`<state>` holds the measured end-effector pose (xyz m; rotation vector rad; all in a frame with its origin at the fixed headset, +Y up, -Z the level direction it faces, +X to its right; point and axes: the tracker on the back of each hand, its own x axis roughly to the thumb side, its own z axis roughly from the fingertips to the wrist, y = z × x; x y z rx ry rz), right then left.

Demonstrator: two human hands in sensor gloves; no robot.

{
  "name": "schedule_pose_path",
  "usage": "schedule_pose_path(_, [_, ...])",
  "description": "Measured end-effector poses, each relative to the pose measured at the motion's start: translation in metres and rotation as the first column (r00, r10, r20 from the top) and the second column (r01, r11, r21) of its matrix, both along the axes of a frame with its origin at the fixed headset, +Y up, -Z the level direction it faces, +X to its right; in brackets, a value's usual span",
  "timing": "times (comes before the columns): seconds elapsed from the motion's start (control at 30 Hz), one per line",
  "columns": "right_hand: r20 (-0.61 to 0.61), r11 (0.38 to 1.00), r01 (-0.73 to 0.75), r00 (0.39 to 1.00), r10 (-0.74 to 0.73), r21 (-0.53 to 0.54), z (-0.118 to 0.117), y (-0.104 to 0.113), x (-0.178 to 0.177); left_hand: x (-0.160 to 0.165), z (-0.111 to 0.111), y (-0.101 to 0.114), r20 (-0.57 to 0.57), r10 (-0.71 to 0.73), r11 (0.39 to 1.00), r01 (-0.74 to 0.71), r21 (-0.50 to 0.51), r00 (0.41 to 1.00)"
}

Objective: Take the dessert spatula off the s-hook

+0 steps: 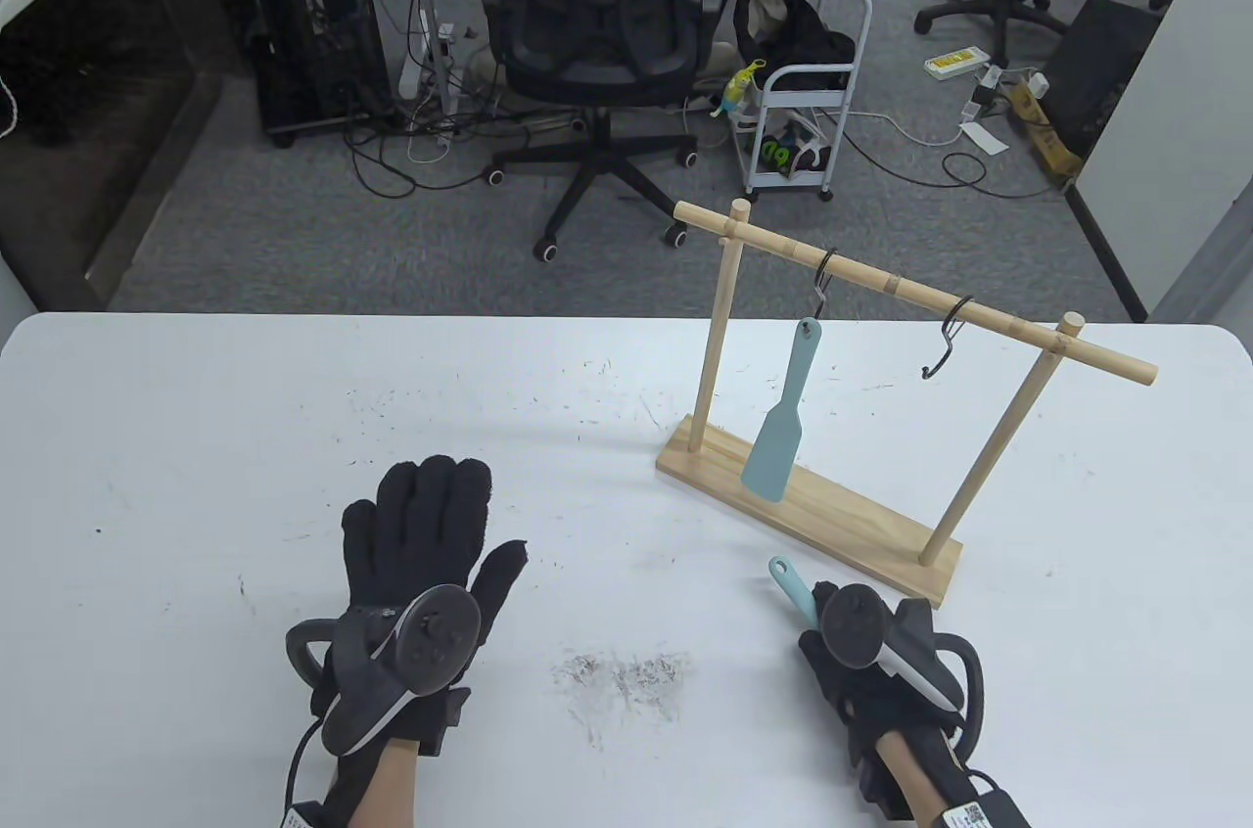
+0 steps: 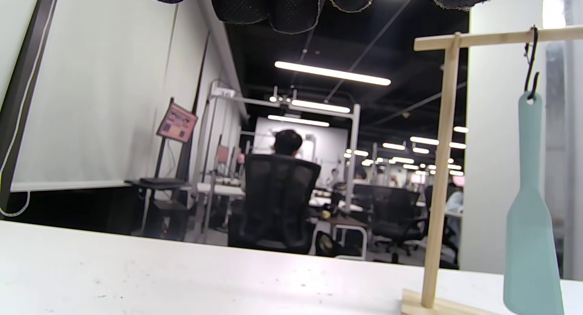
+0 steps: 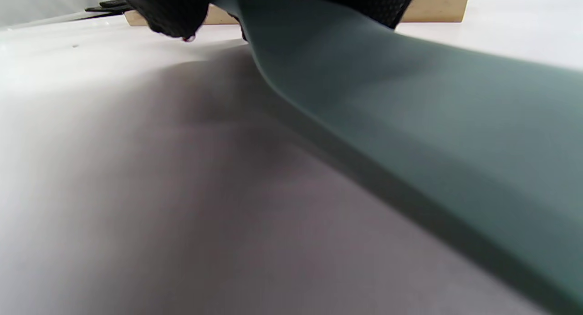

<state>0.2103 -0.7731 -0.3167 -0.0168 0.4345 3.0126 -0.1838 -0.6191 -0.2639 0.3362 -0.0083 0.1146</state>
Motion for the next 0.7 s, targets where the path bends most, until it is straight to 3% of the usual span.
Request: schedule_pose_path(0.7, [-0.063,0.963,-0.268,0.962,0.266,-0.025,0.003,-0.014,-0.025,0.003,0.000,0.001,-0.006,-0.021,1.000,0.021,0.000,1.000])
